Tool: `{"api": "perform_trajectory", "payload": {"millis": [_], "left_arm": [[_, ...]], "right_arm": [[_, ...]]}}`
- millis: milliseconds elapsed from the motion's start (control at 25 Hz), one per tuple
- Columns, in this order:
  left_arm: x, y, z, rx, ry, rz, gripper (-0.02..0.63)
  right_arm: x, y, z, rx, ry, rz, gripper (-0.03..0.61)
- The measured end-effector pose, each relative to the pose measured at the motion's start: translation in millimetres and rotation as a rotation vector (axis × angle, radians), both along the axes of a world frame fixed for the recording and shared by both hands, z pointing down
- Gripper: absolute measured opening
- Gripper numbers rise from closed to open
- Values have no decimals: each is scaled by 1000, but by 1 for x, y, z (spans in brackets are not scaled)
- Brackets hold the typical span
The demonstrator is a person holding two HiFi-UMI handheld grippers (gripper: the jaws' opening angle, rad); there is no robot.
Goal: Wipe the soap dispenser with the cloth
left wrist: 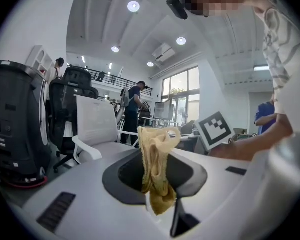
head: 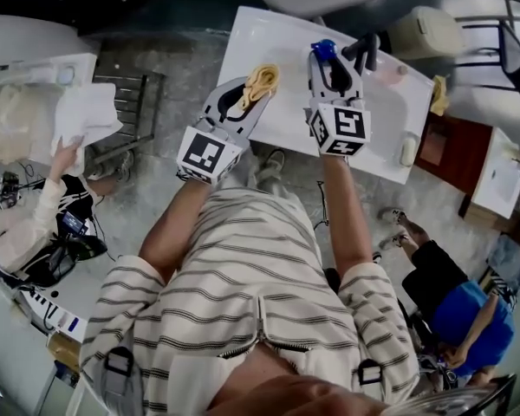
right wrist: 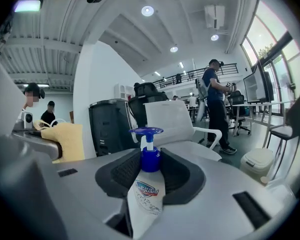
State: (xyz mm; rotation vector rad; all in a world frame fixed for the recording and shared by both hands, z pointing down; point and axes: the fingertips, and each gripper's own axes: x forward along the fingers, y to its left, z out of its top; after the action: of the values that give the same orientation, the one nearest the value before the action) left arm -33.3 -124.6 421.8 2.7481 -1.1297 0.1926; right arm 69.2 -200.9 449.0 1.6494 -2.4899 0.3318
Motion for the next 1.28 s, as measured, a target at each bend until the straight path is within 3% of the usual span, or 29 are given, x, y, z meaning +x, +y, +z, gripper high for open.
{"api": "perform_trajectory", "payload": {"millis": [720, 1280], "left_arm": [[-11, -21, 42, -85, -24, 2, 94], [-5, -26, 50, -148, 40, 43, 94]], "right_arm": [[-3, -81, 104, -57, 54, 92, 124], [-7, -89, 126, -46, 94, 111, 132]]}}
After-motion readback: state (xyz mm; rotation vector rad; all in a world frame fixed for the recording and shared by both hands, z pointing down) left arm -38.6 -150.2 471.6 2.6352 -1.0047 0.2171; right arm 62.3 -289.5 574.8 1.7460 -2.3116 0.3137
